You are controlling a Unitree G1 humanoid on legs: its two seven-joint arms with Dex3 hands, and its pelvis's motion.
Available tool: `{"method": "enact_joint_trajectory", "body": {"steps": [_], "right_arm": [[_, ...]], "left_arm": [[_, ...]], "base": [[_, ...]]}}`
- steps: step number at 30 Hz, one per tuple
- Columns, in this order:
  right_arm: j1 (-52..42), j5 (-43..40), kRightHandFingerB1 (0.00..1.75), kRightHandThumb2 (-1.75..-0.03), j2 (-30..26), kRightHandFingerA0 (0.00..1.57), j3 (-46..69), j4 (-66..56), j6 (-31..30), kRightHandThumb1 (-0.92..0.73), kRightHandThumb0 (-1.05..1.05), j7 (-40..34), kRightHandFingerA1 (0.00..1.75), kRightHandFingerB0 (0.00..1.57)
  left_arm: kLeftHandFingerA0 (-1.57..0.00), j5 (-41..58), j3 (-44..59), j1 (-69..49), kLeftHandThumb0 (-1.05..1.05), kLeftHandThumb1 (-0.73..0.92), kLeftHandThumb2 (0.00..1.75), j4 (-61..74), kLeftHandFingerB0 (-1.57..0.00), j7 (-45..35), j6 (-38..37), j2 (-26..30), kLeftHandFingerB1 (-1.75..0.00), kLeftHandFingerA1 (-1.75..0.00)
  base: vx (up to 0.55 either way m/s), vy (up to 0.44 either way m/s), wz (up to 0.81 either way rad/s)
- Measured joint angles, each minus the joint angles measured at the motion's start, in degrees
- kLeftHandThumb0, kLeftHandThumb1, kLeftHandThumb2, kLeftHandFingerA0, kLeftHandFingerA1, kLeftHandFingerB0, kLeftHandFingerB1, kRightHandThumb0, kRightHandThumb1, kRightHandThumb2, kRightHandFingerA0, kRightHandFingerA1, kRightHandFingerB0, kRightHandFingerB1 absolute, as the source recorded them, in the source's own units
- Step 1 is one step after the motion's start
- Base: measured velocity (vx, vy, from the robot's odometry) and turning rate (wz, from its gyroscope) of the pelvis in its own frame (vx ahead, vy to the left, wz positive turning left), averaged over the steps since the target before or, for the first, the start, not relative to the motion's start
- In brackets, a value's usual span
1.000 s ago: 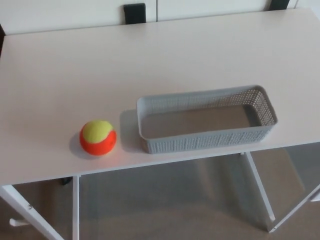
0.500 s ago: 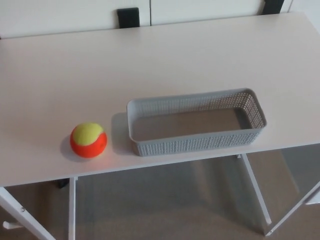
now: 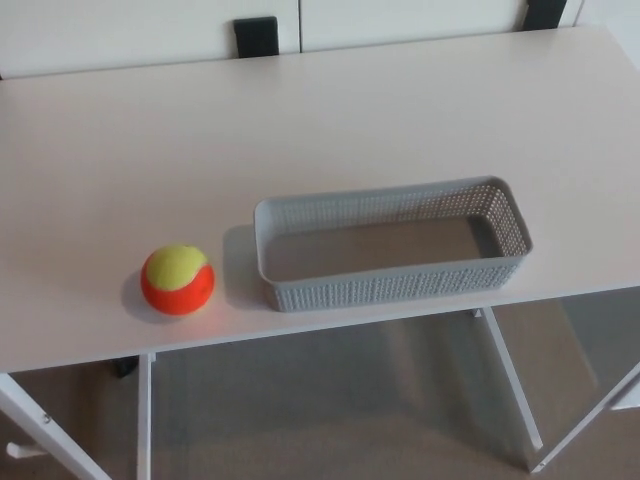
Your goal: The robot walk towards a table in front and uses its left hand to pickup a tennis ball on the left side and put it in a container on the right hand side
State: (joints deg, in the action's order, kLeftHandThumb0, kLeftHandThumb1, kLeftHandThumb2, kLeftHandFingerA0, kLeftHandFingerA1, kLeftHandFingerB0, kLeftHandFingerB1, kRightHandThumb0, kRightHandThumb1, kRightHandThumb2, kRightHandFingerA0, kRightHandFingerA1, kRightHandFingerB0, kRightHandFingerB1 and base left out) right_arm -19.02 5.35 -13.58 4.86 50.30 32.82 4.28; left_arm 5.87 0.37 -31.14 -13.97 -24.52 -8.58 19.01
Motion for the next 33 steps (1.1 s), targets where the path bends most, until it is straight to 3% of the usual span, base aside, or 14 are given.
{"method": "enact_joint_trajectory", "body": {"steps": [3,4,9,12,14,15,17,19,22,23,25,30,31,33], "right_arm": [[0.1,0.0,0.41,-0.62,0.0,0.55,0.0,0.0,0.0,-0.46,-0.29,0.0,0.48,0.35],[0.1,0.0,0.41,-0.62,0.0,0.57,0.0,-0.1,0.0,-0.45,-0.29,0.0,0.48,0.35],[0.0,0.0,0.37,-0.55,0.1,0.58,0.0,-0.3,0.0,-0.52,-0.2,0.0,0.44,0.38],[0.1,0.0,0.42,-0.62,0.1,0.55,0.0,-0.3,0.0,-0.46,-0.3,0.0,0.49,0.35],[0.1,0.0,0.42,-0.64,0.1,0.58,0.0,-0.3,0.0,-0.44,-0.33,0.0,0.5,0.35],[0.1,0.0,0.41,-0.62,0.1,0.57,0.0,-0.3,0.0,-0.45,-0.3,0.0,0.49,0.35],[0.1,0.0,0.41,-0.62,0.1,0.57,0.0,-0.3,0.0,-0.45,-0.3,0.0,0.49,0.35],[0.2,0.0,0.42,-0.63,0.1,0.55,0.0,-0.3,0.0,-0.47,-0.31,0.0,0.49,0.35],[0.3,0.0,0.37,-0.55,0.1,0.6,0.0,-0.4,0.0,-0.53,-0.22,0.0,0.45,0.38],[0.3,0.0,0.37,-0.55,0.1,0.59,0.0,-0.4,0.0,-0.51,-0.23,0.0,0.45,0.37],[0.5,-0.1,0.37,-0.55,0.1,0.59,0.1,-0.4,0.0,-0.52,-0.22,0.1,0.44,0.36],[1.4,-0.2,0.41,-0.63,0.0,0.55,0.3,-0.3,-0.3,-0.46,-0.32,0.3,0.47,0.36],[1.6,-0.2,0.41,-0.63,0.0,0.54,0.3,-0.3,-0.4,-0.47,-0.3,0.3,0.47,0.36],[1.7,-0.2,0.41,-0.63,0.0,0.54,0.3,-0.5,-0.5,-0.47,-0.3,0.3,0.47,0.36]], "left_arm": [[-0.55,2.0,0.3,-3.8,-0.47,0.46,0.54,8.5,-0.38,-1.6,0.0,0.9,-0.36,-0.4],[-0.48,2.5,0.5,-4.5,-0.3,0.5,0.55,10.1,-0.35,-1.8,0.0,1.2,-0.35,-0.4],[-0.48,7.0,3.1,-6.4,-0.44,0.34,0.68,22.5,-0.35,-3.1,0.0,3.2,-0.46,-0.5],[-0.53,8.9,4.7,-5.5,-0.31,0.42,0.54,26.4,-0.41,-3.0,0.0,4.3,-0.37,-0.42],[-0.5,11.3,6.9,-3.4,-0.33,0.36,0.64,31.0,-0.42,-2.7,0.0,5.8,-0.47,-0.52],[-0.53,11.9,7.5,-2.9,-0.22,0.45,0.54,32.1,-0.43,-2.6,0.0,6.2,-0.39,-0.48],[-0.53,13.7,9.9,-0.1,-0.22,0.45,0.54,35.9,-0.43,-1.9,0.0,7.6,-0.39,-0.48],[-0.5,15.1,11.9,2.5,-0.3,0.37,0.69,38.7,-0.35,-1.3,0.1,8.7,-0.62,-0.72],[-0.49,17.2,15.1,9.2,-0.26,0.46,0.54,43.6,-0.36,0.2,0.6,10.6,-0.62,-0.73],[-0.49,17.7,16.0,11.6,-0.37,0.32,0.7,45.1,-0.34,0.7,0.9,10.9,-0.64,-0.72],[-0.47,18.5,17.9,17.6,-0.4,0.31,0.71,48.2,-0.32,2.2,1.4,11.5,-0.64,-0.72],[-0.35,16.7,19.2,28.4,-0.53,0.25,0.68,52.4,-0.25,6.1,3.3,11.2,-0.61,-0.7],[-0.32,15.2,18.6,29.9,-0.52,0.28,0.49,52.3,-0.25,6.8,3.6,11.1,-0.59,-0.71],[-0.32,13.4,17.7,31.0,-0.52,0.28,0.49,51.8,-0.25,7.5,3.8,10.8,-0.59,-0.71]], "base": [[0.0,0.0,0.0],[0.0,0.0,0.0],[0.0,0.0,0.0],[0.0,0.0,0.0],[0.0,0.0,0.0],[0.0,0.0,0.0],[0.0,0.0,0.0],[0.0,0.0,0.0],[0.0,0.0,0.0],[0.0,0.0,0.0],[0.0,0.0,0.0],[0.0,0.0,0.0],[0.0,0.0,0.0],[0.0,0.0,0.0]]}}
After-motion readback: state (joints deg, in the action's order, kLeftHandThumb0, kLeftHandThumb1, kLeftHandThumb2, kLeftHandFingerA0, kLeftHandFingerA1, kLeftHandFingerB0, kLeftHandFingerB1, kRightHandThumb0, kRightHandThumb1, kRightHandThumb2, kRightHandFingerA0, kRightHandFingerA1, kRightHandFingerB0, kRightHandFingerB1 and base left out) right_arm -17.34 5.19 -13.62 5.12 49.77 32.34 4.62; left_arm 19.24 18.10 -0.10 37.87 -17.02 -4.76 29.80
